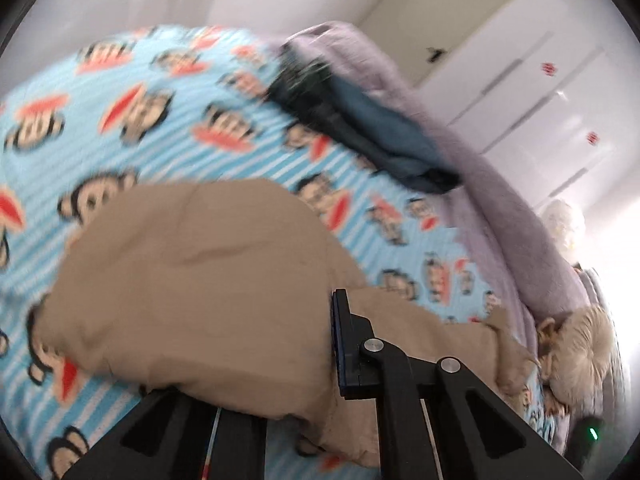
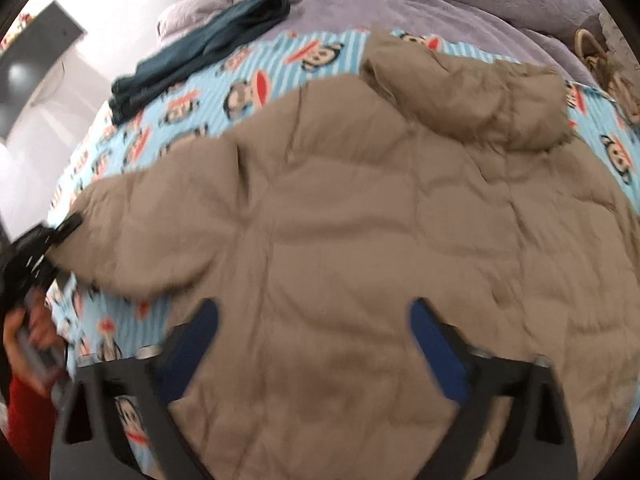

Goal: Fold large clothes
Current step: 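Grasp the side edge of the tan jacket with the left tool, then fold the held side and sleeve over the jacket body, open left tool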

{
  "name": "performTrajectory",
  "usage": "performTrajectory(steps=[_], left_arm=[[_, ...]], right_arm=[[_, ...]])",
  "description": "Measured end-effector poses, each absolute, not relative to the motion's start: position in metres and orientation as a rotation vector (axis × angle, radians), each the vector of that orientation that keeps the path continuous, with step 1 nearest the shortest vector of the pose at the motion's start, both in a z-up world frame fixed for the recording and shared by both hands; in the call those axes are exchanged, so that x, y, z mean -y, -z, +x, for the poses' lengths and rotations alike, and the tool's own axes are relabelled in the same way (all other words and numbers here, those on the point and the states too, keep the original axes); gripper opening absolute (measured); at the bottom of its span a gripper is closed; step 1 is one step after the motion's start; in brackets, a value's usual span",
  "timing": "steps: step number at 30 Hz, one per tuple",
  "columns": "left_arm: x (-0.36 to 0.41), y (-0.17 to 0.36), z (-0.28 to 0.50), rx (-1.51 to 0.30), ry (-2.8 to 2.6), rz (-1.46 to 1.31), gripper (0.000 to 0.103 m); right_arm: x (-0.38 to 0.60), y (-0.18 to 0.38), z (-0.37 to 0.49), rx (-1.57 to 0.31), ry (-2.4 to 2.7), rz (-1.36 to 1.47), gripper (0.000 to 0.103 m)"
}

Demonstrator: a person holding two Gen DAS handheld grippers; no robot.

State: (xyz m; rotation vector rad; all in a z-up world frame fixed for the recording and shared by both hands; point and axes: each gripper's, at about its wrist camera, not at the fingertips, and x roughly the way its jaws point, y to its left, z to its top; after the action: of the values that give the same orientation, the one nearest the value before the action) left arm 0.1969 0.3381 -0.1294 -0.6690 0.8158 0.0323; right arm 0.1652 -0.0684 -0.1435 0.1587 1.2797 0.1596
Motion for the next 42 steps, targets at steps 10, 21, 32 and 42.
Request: performTrajectory(steps=[10, 21, 32, 42], left_arm=[[-0.204, 0.045, 0.197, -0.752, 0.276, -0.428, 0.012], [0.001, 0.051, 0.219, -0.877, 0.541, -0.162, 0.013], [0.126, 0.161, 0.190, -1.038, 0.472, 0.332, 0.089], [0.042, 0.105, 0.153, -0.881, 0.315, 0.275, 0.094]], right_arm=[[0.026, 0.204, 0.215, -1.312, -0.325, 0.324, 0.023], [0.128, 0.174, 0.195, -1.299, -0.232, 0.402, 0.024], [0.285, 0.152, 0.136, -1.254, 0.125, 0.377, 0.024], [0.289, 0.132, 0.109, -1.204, 0.078, 0.281, 0.074]])
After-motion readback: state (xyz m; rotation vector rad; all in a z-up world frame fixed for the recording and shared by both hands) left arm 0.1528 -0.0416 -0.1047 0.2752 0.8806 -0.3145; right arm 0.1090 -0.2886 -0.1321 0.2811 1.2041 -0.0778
